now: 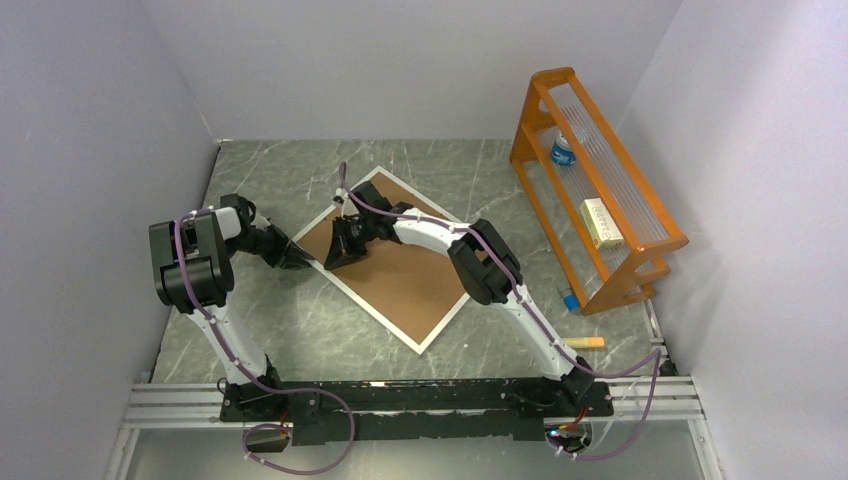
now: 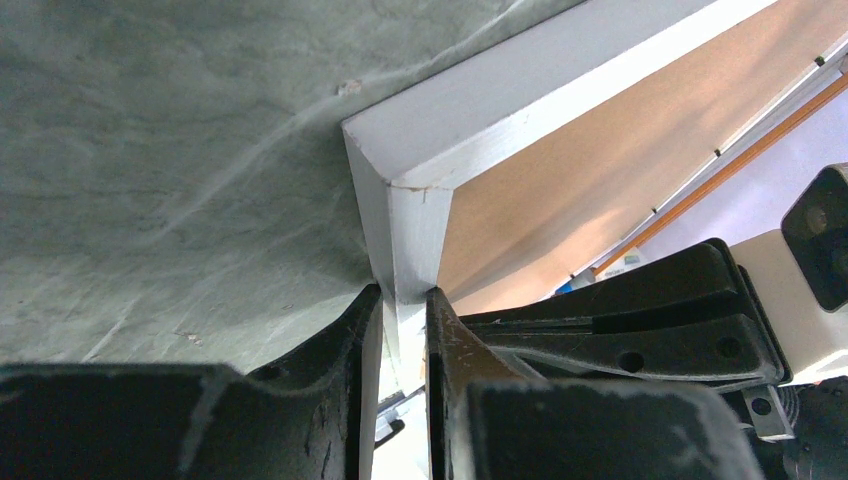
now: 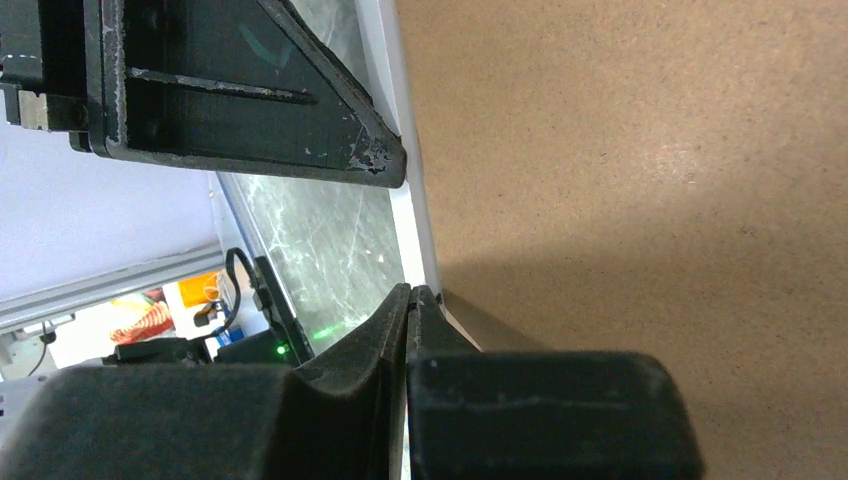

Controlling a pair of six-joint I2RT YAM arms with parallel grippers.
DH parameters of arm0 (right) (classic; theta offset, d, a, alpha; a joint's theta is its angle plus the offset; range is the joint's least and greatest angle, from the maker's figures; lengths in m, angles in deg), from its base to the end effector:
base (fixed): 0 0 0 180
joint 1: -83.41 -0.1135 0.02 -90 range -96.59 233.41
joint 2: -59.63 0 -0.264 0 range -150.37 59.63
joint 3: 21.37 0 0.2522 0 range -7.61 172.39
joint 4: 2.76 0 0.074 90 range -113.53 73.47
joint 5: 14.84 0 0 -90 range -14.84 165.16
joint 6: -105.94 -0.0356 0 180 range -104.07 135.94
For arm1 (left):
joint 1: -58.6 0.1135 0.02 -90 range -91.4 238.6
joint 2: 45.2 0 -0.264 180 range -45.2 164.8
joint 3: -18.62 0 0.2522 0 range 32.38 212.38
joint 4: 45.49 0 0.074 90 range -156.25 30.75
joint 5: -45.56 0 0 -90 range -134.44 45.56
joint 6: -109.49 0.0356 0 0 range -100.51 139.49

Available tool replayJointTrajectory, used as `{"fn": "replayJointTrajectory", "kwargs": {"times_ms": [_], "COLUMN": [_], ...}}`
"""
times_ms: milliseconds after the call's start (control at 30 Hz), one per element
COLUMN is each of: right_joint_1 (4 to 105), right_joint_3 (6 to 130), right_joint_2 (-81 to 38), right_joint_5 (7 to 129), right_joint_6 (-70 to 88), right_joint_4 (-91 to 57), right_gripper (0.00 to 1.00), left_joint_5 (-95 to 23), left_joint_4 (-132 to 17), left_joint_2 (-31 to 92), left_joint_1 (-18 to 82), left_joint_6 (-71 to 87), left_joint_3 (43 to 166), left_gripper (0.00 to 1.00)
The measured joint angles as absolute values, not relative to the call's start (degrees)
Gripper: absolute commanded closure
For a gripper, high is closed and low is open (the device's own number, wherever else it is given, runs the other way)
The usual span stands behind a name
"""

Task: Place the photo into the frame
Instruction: Install the photo frame at the center of the board.

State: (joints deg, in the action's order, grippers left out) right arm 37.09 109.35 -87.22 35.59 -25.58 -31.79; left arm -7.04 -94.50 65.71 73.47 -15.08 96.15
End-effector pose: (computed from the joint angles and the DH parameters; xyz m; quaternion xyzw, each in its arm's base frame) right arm 0.3668 0.4169 0.1159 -0.1654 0.8637 0.4743 0.0415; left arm 0.3326 0.0659 0.1200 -0.3759 0.8674 -0.3259 0.0072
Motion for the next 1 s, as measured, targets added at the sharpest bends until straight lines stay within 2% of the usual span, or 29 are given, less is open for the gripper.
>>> {"fn": "replayJointTrajectory", "kwargs": {"times_ms": [300,433,600,667,833,933,1000], "right_joint_1": [38.4,39.16,39.49,39.71,42.35,44.13,44.52], "right_joint_3": [107.52,107.76,107.93,107.21,101.9,100.68,99.54], "right_joint_2": [-86.49,-86.39,-84.59,-82.89,-77.38,-76.2,-75.76], "right_joint_5": [36.77,37.71,42.45,45.58,49.38,45.58,42.06], "right_joint_6": [-25.34,-25.63,-25.23,-24.01,-20.16,-19.27,-19.09], "right_joint_4": [-31.46,-32.6,-35.33,-36.67,-39.57,-41.1,-40.95], "right_gripper": [0.94,0.91,0.77,0.7,0.63,0.64,0.69], "left_joint_5": [-7.3,-7.32,-7.3,-7.45,-7.06,-6.25,-5.22], "left_joint_4": [-94.67,-94.67,-94.65,-94.67,-95.55,-97.95,-99.46], "left_joint_2": [65.71,65.71,65.71,65.75,66.89,69.21,71.61], "left_joint_1": [73.34,73.34,73.34,73.34,73.21,73.12,72.86], "left_joint_6": [-15.08,-15.08,-15.08,-15.06,-15.23,-15.08,-14.64], "left_joint_3": [96.28,96.28,96.28,96.28,97.35,100.34,103.54], "left_gripper": [0.82,0.82,0.68,0.67,0.7,0.74,0.76]}}
